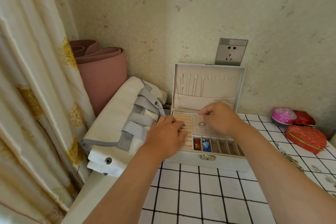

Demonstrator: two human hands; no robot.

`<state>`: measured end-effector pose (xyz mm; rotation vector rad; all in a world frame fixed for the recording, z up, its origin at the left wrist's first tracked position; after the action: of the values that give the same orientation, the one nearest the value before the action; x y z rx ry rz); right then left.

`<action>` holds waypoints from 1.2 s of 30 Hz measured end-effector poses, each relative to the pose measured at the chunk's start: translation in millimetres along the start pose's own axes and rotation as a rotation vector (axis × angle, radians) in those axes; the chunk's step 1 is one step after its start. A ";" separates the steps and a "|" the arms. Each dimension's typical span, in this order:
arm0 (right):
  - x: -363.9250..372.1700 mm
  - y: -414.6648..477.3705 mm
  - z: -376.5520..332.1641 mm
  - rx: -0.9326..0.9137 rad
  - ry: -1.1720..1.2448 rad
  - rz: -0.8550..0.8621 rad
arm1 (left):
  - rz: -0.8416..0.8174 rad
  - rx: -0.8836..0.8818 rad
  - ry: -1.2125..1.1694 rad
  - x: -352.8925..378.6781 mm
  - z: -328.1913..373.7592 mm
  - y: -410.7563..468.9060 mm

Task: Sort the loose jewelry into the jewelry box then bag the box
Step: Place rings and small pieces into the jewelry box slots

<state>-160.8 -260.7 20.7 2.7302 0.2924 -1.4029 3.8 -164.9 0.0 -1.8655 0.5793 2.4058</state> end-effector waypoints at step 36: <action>11.6 -17.6 -45.2 0.061 0.664 -0.165 | 0.473 -0.312 -0.663 -36.6 -16.1 0.3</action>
<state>-121.6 -235.6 38.4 3.1992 0.5146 -0.4764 28.6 -163.2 31.2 -0.9217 0.6574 3.3354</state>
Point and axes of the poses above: each hand's wrist, its own y-axis towards the middle knuckle, its own x-axis out of the palm, z = x × y, the point moved 6 cm from there along y, towards the middle knuckle, and after that the axes turned 12 degrees about x, right-handed, at the moved point
